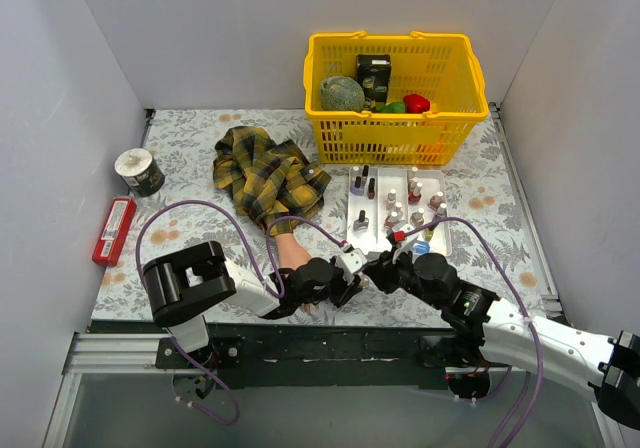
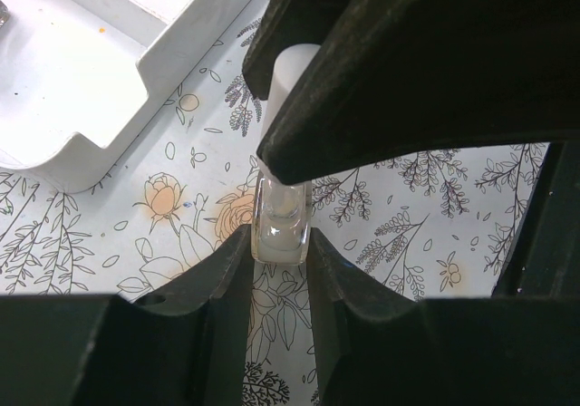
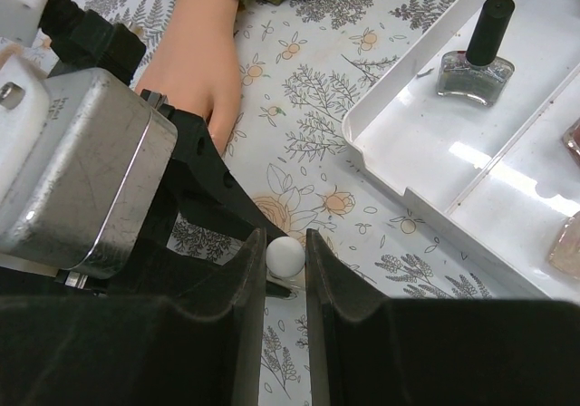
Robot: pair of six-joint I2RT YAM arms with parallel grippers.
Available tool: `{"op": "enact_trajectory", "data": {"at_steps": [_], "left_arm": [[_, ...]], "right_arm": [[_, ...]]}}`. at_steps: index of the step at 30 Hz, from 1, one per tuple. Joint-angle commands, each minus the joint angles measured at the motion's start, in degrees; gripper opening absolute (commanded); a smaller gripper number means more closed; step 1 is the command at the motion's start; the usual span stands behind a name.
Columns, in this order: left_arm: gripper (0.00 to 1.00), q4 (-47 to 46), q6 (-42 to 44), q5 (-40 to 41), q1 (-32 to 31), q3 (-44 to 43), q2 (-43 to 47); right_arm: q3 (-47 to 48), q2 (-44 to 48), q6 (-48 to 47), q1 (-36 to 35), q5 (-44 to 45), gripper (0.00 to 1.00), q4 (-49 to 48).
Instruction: Paint the nails
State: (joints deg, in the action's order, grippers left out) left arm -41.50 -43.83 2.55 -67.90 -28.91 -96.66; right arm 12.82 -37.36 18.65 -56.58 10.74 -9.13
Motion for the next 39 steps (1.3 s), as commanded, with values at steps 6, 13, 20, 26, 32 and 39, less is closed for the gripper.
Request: {"op": "enact_trajectory", "data": {"at_steps": [6, 13, 20, 26, 32, 39], "left_arm": [[0.19, 1.59, 0.77, 0.62, -0.39, -0.71, 1.12], [0.19, 1.86, 0.77, 0.53, -0.39, -0.89, 1.04], [0.19, 2.12, 0.86, 0.62, -0.39, -0.98, 1.13], [0.19, 2.38, 0.85, 0.62, -0.39, -0.89, 1.13], [0.19, 2.38, 0.94, 0.53, -0.39, -0.98, 1.30], [0.18, 2.56, 1.03, 0.35, -0.39, -0.80, 1.65]], "right_arm": [[1.07, -0.78, -0.55, 0.24, -0.02, 0.01, -1.33], [1.07, -0.52, -0.81, 0.24, -0.28, 0.01, -0.98], [0.80, 0.36, -0.81, 0.24, -0.72, 0.01, -0.45], [0.80, 1.33, -0.90, 0.24, -0.20, 0.01, -0.01], [0.63, 0.89, -0.90, 0.32, -0.28, 0.01, 0.07], [1.33, -1.40, -0.99, 0.24, -0.72, 0.01, -0.02]]}}
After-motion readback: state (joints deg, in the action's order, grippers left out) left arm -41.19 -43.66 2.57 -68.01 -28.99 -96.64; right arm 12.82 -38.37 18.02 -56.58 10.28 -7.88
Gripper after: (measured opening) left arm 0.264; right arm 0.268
